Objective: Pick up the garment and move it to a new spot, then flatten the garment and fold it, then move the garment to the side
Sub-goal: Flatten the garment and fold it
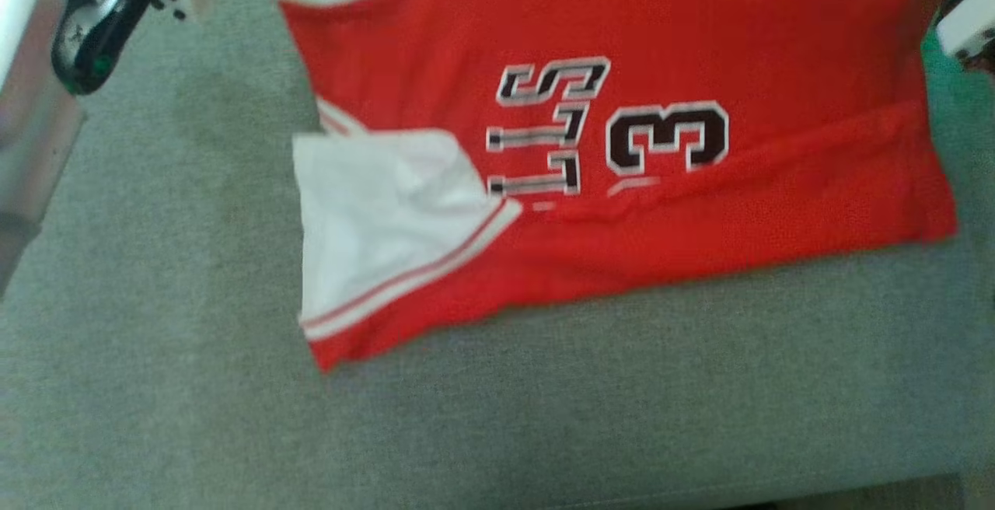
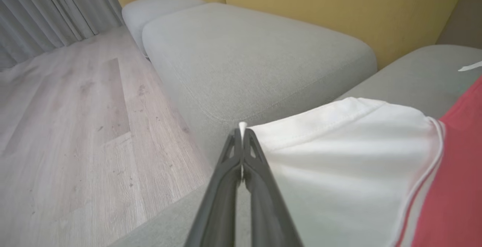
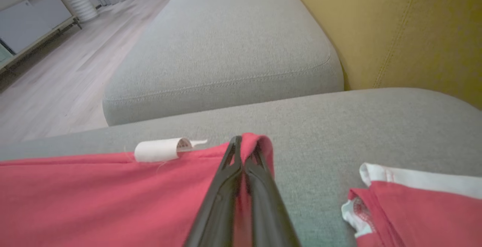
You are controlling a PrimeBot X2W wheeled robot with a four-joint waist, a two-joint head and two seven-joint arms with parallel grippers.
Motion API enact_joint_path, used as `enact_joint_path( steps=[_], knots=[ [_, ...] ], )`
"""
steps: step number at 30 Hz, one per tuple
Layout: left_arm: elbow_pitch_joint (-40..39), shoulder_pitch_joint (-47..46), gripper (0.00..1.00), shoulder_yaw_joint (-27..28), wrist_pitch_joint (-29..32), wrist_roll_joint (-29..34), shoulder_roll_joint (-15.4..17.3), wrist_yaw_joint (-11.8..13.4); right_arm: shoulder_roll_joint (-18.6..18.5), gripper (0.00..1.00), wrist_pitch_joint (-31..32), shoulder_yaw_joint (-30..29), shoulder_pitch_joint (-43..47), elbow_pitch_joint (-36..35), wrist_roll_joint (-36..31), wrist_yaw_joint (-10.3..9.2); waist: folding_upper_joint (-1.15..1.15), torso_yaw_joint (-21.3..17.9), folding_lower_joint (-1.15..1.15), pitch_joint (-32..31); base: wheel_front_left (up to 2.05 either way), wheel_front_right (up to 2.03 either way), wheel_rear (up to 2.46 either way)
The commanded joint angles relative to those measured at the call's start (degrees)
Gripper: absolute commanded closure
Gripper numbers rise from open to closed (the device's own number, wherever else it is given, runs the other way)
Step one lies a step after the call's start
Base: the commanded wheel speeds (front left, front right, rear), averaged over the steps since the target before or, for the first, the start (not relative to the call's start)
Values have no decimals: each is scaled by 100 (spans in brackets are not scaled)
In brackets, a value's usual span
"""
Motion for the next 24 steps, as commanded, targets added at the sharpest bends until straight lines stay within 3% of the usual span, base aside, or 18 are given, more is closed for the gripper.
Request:
enact_joint_path(
  steps=[1, 9, 24],
  knots=[
    [-55, -362, 100, 312, -147, 69, 217, 13, -161, 100, -78, -26, -73, -93, 56, -5, 0, 33, 0, -34, 0, 0, 0],
    [26, -81, 100, 131, -589, -233, 148, 11, -406, 100, -189, 63, 182, -17, 210, -5, 0, 279, 0, -264, 0, 0, 0],
    [-899, 1595, 100, -344, -1184, -583, 664, 100, -733, 100, -398, 125, 1541, -216, 554, -5, 0, 658, 0, -1043, 0, 0, 0]
  ],
)
